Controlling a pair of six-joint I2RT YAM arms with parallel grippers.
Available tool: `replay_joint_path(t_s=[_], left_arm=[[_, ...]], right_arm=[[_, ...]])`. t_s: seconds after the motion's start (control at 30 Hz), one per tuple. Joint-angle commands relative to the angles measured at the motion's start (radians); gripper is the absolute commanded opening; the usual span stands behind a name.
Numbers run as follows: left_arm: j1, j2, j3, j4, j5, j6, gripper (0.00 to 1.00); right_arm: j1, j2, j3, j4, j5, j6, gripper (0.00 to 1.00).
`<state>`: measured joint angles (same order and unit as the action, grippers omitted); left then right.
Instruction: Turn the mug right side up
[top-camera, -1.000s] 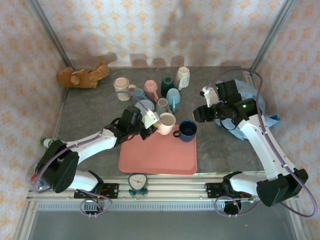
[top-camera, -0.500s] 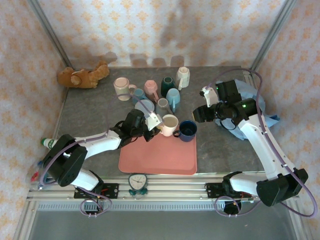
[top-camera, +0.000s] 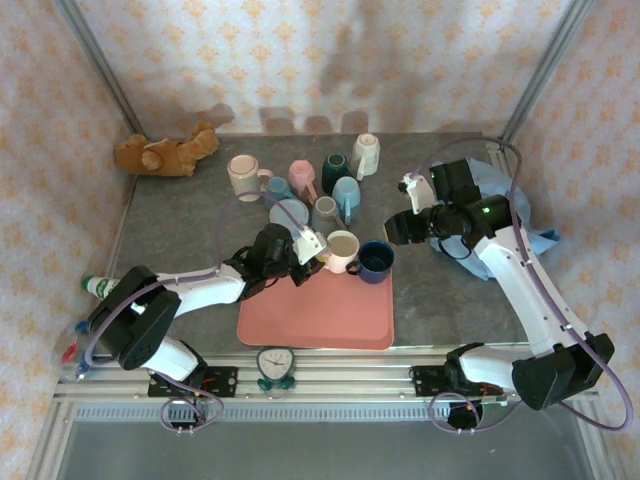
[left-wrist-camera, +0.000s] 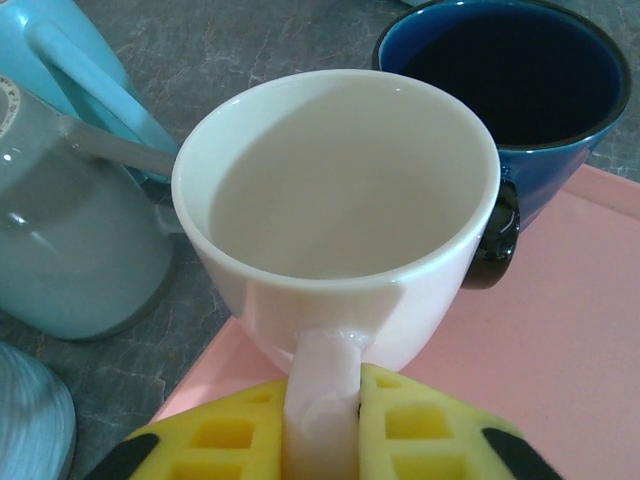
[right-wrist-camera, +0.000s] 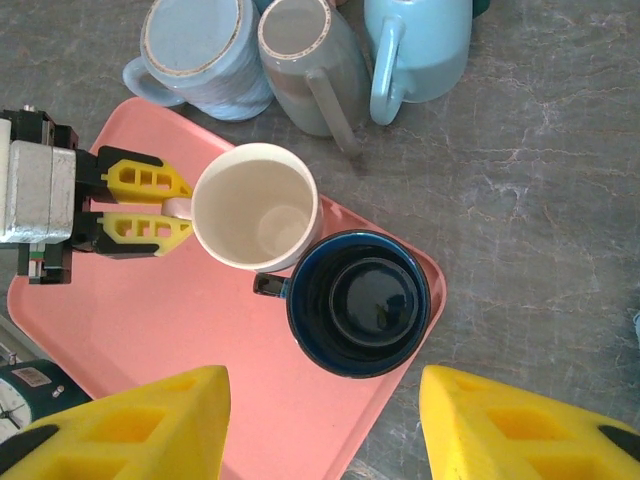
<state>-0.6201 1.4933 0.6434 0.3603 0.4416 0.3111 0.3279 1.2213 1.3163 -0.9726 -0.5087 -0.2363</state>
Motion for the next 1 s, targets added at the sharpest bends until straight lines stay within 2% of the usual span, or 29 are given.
replay_joint_path(t_s=[0.0, 0.17, 0.27, 0.37, 0.53, 0.63, 0.87, 0.97], left_arm=[[-0.007, -0.002, -0.004, 0.075, -0.006, 0.000, 0.27], [-0.007, -0.028, -0.010, 0.055, -0.028, 0.015, 0.40], [-0.001, -0.063, -0.026, 0.043, -0.058, 0.015, 0.49], [0.012, -0.126, -0.039, 0.008, -0.048, 0.001, 0.55], [0.040, -0.260, -0.059, -0.070, -0.055, -0.085, 0.63], [0.076, -0.333, -0.062, -0.110, -0.049, -0.195, 0.69], [0.130, -0.475, -0.031, -0.226, -0.025, -0.359, 0.70], [0.137, -0.540, 0.002, -0.323, -0.020, -0.384, 0.70]], right_arm=[[-0.004, 0.000, 0.001, 0.011, -0.009, 0.012, 0.54], [-0.003, 0.003, -0.003, 0.023, -0.002, 0.046, 0.55], [-0.003, 0.016, -0.015, 0.043, 0.038, 0.104, 0.56], [-0.004, 0.050, -0.026, 0.072, 0.052, 0.184, 0.54], [0.011, 0.118, -0.036, 0.181, 0.040, 0.361, 0.48], [0.029, 0.174, -0.022, 0.249, 0.054, 0.412, 0.47], [0.090, 0.428, 0.172, 0.216, 0.215, 0.488, 0.47], [0.119, 0.533, 0.259, 0.189, 0.253, 0.494, 0.47]])
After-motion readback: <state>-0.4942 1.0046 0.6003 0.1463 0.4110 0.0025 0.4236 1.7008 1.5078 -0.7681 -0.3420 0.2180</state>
